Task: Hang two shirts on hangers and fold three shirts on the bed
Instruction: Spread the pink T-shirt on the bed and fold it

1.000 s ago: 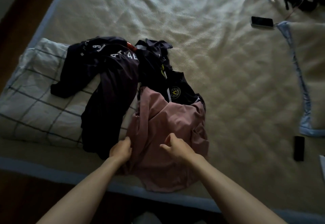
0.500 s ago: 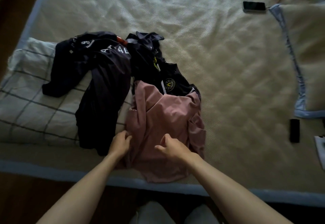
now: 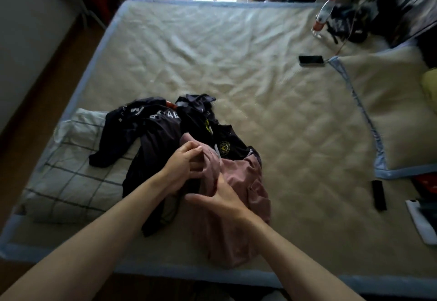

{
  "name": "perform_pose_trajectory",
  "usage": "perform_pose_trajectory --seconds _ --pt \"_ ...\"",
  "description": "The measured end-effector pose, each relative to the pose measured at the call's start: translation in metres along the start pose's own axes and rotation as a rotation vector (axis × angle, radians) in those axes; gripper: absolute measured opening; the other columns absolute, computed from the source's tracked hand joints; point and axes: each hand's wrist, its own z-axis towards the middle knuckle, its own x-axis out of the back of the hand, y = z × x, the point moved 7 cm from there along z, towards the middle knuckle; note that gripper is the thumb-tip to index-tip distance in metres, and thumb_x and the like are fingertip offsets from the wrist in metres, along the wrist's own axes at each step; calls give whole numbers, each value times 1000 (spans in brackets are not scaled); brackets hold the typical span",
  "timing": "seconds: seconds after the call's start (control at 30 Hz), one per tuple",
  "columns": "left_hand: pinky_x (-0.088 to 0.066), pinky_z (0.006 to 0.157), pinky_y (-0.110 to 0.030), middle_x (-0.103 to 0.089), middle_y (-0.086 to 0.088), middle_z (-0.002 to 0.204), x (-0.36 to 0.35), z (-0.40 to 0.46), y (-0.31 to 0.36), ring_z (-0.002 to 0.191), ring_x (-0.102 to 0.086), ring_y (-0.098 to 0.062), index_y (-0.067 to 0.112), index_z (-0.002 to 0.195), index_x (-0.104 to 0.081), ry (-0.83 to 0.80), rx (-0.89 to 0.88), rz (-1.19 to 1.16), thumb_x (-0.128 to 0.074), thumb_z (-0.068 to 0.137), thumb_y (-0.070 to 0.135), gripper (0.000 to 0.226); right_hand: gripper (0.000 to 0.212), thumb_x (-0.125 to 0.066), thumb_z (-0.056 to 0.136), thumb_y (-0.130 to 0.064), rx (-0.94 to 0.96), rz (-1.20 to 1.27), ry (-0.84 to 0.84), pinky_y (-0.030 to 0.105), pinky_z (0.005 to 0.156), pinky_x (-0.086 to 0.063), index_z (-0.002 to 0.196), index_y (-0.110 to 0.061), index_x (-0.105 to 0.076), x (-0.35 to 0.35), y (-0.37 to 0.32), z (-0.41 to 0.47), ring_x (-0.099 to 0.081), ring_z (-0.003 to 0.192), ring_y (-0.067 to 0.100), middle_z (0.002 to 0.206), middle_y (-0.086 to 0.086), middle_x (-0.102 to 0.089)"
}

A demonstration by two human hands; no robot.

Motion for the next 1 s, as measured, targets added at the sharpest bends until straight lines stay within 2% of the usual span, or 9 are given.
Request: perform_pose_trajectory --seconds 0.1,0.17,0.3,0.43,0.5,0.6,0.7,0.8,1.0 --pt "-58 49 -31 -63 -6 76 -22 -7 44 58 -67 -17 16 88 -51 -19 -43 -35 -46 106 12 20 35 -68 90 -31 193 173 239 34 91 -57 123 -19 -63 34 -45 -7 -68 103 9 110 -3 -72" --pt "-60 50 -35 -64 -13 84 -41 -16 77 65 -70 -23 12 92 -51 -7 -98 97 -46 106 12 15 18 -59 98 -9 261 317 276 24 78 -56 111 -10 -70 68 -73 -22 -69 89 6 99 0 -75" --pt "-61 56 -37 -71 -25 97 -69 -27 143 72 -72 -25 10 92 -56 -11 -296 636 -64 98 17 12 21 -62 98 -16 227 327 253 22 62 -52 95 0 -74 135 -123 -62 -65 75 15 83 10 -75" --pt "-54 87 -19 -70 20 115 -134 -60 166 108 -66 0 39 118 -61 -426 -452 965 -84 70 34 54 32 -68 94 -31 215 109 198 24 65 -51 96 0 -75 182 -164 -101 -65 72 15 84 13 -74" --pt "-51 90 -18 -70 20 118 -165 -76 168 113 -65 2 42 120 -63 -546 -513 986 -82 77 33 48 35 -67 94 -30 224 199 172 25 68 -53 100 4 -73 200 -182 -113 -66 75 19 90 18 -72" --pt "-54 86 -29 -72 9 109 -193 -92 196 102 -69 -11 43 106 -67 -469 -704 871 -75 75 46 33 26 -64 97 -25 255 333 202 24 69 -57 97 -2 -75 226 -206 -134 -70 74 18 91 17 -74" --pt "-54 77 -18 -73 11 91 -215 -105 221 82 -67 -3 29 91 -69 -462 -829 869 -81 84 20 16 24 -65 96 -27 289 338 229 25 69 -56 97 -6 -76 246 -227 -154 -69 73 16 89 14 -74" --pt "-51 74 -11 -72 15 85 -226 -117 241 77 -66 1 27 87 -66 -356 -943 935 -78 87 5 25 21 -67 94 -28 301 337 296 23 62 -56 91 -9 -77 265 -243 -168 -70 66 13 82 9 -76" --pt "-51 70 -17 -70 8 74 -232 -144 252 71 -66 -2 28 85 -62 -75 -1107 964 -75 88 16 18 21 -66 95 -31 308 428 450 20 54 -54 92 -11 -73 294 -270 -181 -69 57 11 73 5 -75"
